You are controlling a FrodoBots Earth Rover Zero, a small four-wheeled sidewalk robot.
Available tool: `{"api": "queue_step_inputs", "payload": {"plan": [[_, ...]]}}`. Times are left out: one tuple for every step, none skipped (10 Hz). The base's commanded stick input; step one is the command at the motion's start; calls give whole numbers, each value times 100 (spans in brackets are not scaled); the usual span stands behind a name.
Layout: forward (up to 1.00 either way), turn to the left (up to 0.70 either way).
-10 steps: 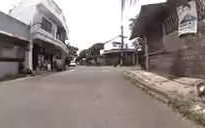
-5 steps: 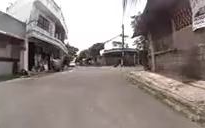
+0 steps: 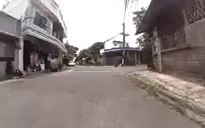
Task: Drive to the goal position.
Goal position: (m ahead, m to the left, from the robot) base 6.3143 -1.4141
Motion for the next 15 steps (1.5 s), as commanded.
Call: {"api": "queue_step_inputs", "payload": {"plan": [[100, 0], [100, 0], [100, 0], [100, 0], [100, 0], [100, 0], [100, 0], [100, 0], [100, 0], [100, 0], [100, 0], [100, 0], [100, 0], [100, 0], [100, -4]]}}
